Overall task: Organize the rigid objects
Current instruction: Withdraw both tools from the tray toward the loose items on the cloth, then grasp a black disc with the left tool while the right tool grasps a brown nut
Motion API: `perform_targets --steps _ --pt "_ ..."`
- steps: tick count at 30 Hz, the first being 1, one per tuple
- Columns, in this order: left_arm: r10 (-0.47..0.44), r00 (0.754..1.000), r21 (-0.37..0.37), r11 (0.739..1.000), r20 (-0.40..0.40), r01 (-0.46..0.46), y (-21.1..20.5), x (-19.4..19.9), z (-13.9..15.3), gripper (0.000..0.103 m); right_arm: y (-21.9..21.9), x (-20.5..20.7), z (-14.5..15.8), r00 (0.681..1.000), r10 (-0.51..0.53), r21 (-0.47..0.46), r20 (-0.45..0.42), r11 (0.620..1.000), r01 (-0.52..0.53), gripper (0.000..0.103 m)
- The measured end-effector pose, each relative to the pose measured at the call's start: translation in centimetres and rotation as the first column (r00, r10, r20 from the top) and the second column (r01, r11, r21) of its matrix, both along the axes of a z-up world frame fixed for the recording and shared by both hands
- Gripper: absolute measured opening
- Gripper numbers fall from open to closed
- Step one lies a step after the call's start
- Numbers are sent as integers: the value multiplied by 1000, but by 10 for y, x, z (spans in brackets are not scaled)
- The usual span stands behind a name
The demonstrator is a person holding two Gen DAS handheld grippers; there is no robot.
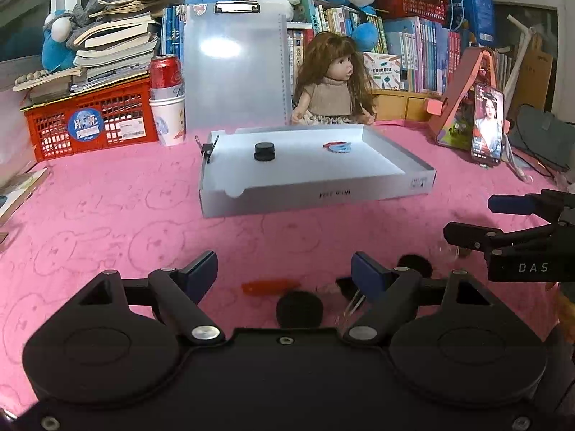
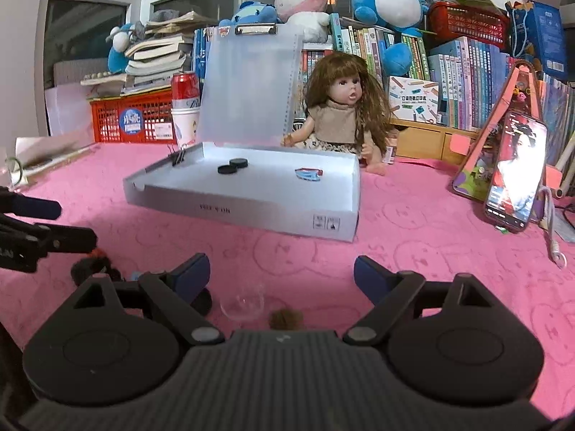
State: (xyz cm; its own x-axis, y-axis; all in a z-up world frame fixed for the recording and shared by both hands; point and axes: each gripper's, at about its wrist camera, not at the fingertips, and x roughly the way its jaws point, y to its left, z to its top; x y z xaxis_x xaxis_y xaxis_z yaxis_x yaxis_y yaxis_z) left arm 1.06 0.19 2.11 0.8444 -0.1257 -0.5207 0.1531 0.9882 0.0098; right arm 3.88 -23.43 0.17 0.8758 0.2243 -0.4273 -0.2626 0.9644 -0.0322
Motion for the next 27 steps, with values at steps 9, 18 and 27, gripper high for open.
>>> perform_targets --steps 9,18,27 --pt "-30 998 -33 999 -52 28 7 -12 -9 53 -5 -6 -10 998 -58 -20 18 998 58 93" --pt "-19 997 -31 999 -77 16 12 -13 -17 38 -7 -12 -13 998 -58 -60 26 996 59 84" --pt "-34 995 -17 999 -95 32 8 -11 -24 32 -9 -9 -15 1000 -11 -81 -2 997 11 69"
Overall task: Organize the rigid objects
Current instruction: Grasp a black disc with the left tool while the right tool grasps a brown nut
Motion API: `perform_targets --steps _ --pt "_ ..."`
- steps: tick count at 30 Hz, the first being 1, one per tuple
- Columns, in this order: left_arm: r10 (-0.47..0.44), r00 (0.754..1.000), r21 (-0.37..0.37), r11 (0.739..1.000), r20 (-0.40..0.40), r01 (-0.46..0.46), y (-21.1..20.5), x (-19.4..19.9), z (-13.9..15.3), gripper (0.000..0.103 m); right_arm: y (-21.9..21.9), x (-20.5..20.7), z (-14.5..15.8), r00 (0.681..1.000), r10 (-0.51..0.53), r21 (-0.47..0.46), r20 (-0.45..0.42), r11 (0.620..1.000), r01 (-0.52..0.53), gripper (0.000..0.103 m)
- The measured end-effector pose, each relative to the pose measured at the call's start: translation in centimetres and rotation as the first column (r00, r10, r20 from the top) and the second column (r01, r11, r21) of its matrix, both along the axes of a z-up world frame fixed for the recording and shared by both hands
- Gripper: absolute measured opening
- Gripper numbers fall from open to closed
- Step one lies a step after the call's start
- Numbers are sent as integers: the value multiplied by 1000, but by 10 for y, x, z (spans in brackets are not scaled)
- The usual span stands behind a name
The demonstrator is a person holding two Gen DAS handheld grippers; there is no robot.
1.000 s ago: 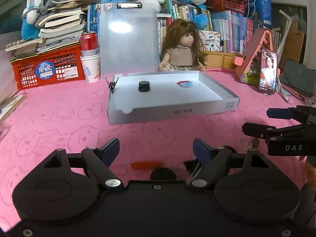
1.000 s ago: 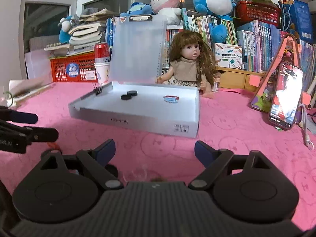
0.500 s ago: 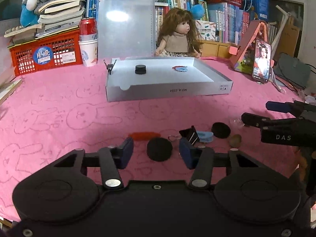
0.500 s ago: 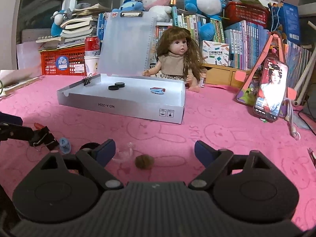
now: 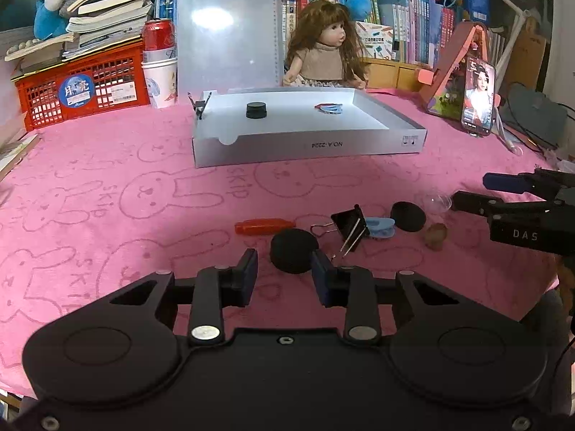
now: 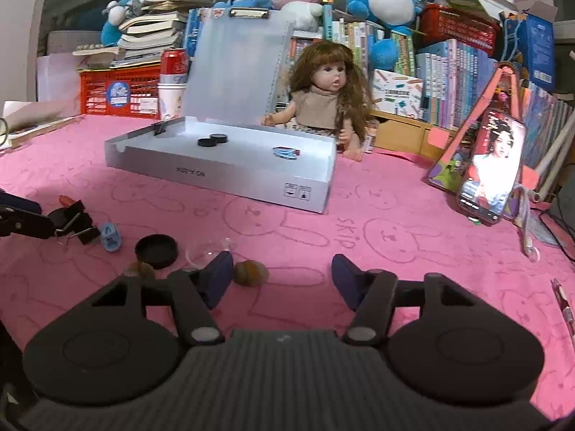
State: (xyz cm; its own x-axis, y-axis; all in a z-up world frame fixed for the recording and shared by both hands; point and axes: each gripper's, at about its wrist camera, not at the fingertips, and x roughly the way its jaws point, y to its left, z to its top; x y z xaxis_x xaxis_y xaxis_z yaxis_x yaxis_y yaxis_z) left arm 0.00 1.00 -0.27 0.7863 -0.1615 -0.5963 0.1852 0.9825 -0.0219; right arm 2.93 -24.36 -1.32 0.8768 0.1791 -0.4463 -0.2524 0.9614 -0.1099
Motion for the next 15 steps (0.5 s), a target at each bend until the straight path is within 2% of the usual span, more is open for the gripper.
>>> perform_targets --steps 9,15 --pt "-9 1000 34 999 22 8 -9 7 -7 34 11 3 -5 999 47 -23 -11 999 -47 50" --pt "-17 999 43 999 34 16 -11 10 -8 35 13 2 -7 998 57 -23 -23 998 -58 42"
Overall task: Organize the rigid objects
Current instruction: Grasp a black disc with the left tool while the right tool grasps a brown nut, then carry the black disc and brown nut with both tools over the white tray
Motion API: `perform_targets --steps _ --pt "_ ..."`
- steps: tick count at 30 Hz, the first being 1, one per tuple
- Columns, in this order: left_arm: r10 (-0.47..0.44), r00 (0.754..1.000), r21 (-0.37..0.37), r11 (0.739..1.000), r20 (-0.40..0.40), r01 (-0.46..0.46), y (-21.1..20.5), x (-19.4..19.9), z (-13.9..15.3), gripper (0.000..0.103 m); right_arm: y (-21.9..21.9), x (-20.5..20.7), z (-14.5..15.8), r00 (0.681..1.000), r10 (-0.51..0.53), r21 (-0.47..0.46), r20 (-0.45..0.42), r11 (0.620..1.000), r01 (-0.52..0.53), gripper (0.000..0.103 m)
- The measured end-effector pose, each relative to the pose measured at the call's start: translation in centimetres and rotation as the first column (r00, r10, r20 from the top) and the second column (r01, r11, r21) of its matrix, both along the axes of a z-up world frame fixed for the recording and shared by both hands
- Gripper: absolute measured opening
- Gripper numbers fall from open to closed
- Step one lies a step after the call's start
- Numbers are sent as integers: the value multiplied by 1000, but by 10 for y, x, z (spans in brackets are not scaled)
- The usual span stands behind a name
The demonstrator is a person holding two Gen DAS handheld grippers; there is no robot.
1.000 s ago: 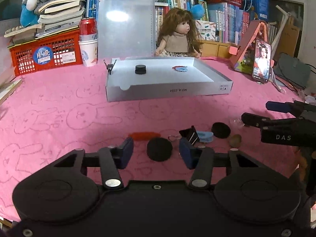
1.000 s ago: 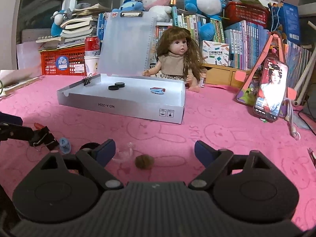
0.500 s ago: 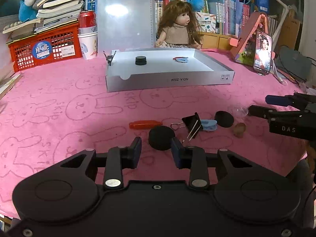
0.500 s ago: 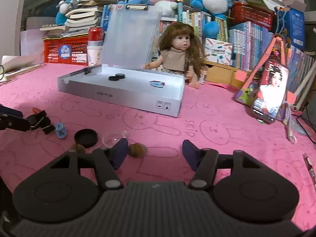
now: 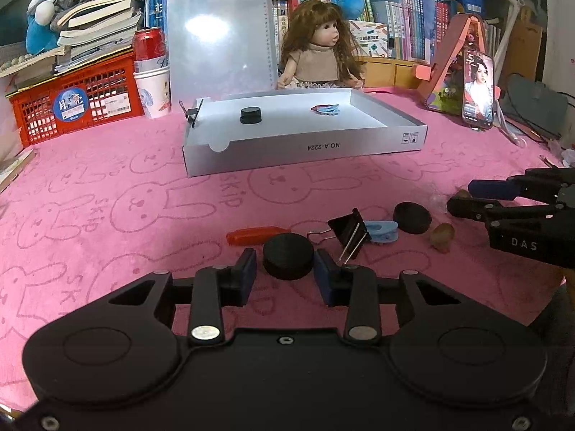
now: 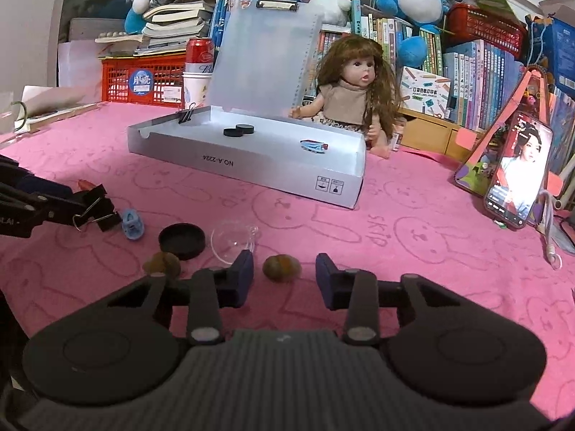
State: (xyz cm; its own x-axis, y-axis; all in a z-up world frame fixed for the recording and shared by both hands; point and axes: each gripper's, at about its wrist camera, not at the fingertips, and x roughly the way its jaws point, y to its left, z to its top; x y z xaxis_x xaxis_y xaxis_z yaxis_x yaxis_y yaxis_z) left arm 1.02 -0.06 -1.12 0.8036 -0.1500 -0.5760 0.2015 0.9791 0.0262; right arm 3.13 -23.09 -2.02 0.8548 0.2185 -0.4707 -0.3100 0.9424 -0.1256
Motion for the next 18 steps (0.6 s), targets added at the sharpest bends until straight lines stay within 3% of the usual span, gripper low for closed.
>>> perform_targets --steps 5,7,18 --pt "-1 1000 -2 1000 2 1 -1 2 0 35 3 -1 0 1000 8 -2 -2 1000 -8 34" --pt "-2 1000 -9 1000 6 2 0 3 0 30 4 -2 0 1000 -8 -1 4 1000 8 27" --pt "26 999 -26 999 40 -25 3 2 14 30 5 4 10 998 -69 16 -1 997 69 27"
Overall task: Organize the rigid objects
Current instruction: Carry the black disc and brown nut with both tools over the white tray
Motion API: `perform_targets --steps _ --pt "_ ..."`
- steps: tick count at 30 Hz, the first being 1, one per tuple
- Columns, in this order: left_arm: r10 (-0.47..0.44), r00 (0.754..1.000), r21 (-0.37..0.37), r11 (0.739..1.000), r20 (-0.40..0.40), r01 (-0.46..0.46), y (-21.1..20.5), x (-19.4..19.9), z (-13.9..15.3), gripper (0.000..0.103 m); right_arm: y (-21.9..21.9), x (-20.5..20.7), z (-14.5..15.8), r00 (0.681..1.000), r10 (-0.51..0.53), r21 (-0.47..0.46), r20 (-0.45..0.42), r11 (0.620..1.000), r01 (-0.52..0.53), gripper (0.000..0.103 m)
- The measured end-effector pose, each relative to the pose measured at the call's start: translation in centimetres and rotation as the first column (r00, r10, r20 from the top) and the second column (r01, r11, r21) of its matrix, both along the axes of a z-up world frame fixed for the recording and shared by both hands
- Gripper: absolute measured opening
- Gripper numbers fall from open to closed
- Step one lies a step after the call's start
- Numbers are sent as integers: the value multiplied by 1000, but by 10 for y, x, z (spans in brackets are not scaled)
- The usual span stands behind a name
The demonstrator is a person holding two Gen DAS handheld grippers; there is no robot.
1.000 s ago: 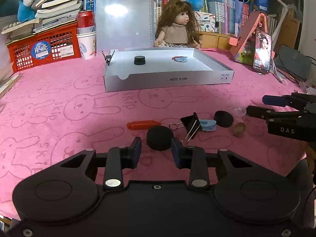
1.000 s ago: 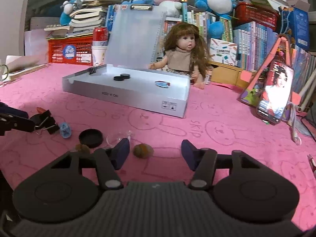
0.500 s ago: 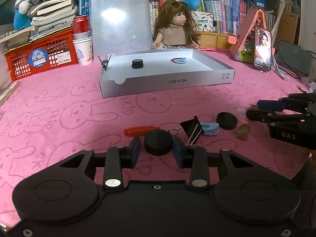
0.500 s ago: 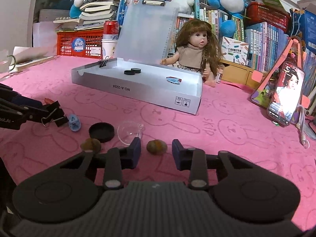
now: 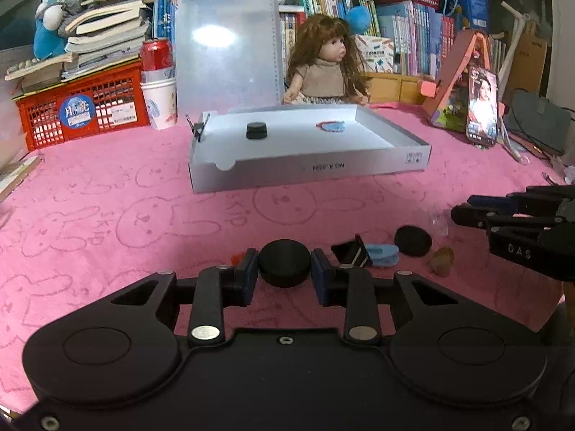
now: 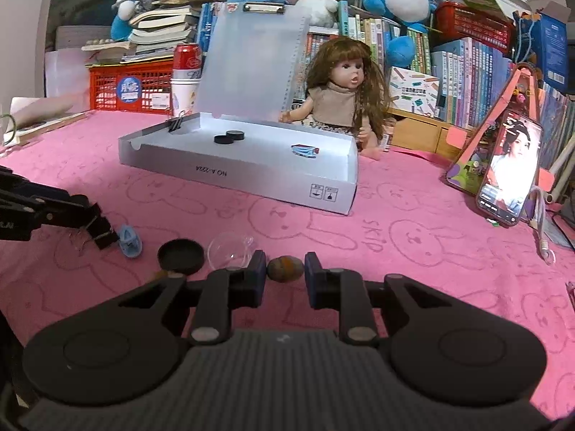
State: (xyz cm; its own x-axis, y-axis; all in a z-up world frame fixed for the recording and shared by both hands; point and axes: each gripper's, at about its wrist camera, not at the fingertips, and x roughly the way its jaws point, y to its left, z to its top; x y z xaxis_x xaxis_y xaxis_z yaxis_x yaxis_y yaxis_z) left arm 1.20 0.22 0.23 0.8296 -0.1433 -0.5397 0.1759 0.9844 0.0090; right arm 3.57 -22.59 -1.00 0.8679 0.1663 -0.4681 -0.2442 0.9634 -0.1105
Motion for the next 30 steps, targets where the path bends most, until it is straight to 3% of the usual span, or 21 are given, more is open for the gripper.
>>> perform_targets --steps 11,21,30 --pt "37 999 -20 999 26 -37 7 26 26 30 1 18 20 999 -46 64 -11 997 46 27" --pt "8 999 -58 998 42 -6 -2 58 48 30 6 46 41 997 -71 125 5 990 70 27" --pt "13 999 -80 997 35 -10 -10 93 53 30 16 73 49 997 -71 148 14 987 68 27"
